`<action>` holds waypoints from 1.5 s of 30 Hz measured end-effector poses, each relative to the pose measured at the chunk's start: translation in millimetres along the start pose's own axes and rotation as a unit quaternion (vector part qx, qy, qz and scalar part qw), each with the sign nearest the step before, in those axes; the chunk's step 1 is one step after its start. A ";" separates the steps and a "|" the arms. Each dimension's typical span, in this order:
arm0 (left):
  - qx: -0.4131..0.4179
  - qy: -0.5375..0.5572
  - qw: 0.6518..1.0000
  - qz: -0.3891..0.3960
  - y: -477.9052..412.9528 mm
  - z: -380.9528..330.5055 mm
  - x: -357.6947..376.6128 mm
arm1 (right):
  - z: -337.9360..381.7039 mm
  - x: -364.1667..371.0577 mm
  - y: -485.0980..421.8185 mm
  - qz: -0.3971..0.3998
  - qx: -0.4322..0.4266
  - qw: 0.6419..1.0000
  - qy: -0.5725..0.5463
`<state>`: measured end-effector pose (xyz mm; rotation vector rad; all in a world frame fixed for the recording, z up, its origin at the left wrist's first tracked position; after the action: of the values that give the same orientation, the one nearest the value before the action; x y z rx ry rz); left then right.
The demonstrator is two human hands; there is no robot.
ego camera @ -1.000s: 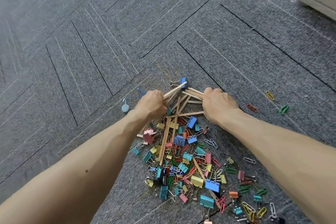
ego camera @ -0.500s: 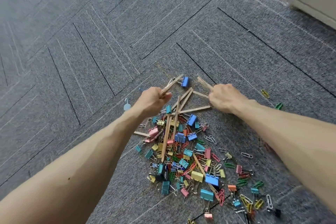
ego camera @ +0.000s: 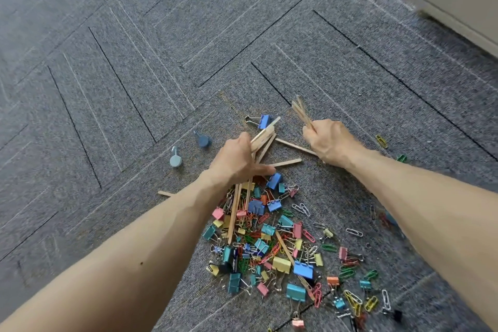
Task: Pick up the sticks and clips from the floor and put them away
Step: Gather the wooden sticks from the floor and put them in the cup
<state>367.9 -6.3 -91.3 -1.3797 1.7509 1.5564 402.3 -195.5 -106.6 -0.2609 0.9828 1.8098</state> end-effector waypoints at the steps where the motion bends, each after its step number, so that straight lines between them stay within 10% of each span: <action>1: -0.001 -0.017 1.000 0.001 0.4 -1.5 1.7 | 0.6 0.2 0.1 0.001 -0.004 1.000 0.008; 16: 0.107 -0.143 0.983 -0.049 12.8 -11.4 4.7 | 2.5 12.0 30.4 -0.053 -0.098 0.975 0.192; 25: 0.017 0.113 0.992 -0.060 31.3 12.0 -36.8 | -21.4 4.9 41.7 -0.042 -0.043 0.982 0.182; 31: -0.090 0.438 0.890 -0.086 69.6 33.7 -76.5 | -9.4 3.8 45.8 -0.023 -0.036 0.989 0.138; 45: -0.187 0.599 0.775 -0.078 176.8 66.6 -28.0 | 34.4 17.1 127.5 0.008 -0.104 0.993 0.046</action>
<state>208.3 44.4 0.5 -3.0790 1.7907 0.9074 294.6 -178.4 -30.2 -0.4700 0.8608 1.9314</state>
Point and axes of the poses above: each hand's wrist, its own y-axis away from the middle knuckle, its own x-axis out of the palm, z = x × y, the point moved 9 cm from there along -y, towards the middle knuckle, and after that the axes turned 10 degrees about -z, right-handed, at the moved point
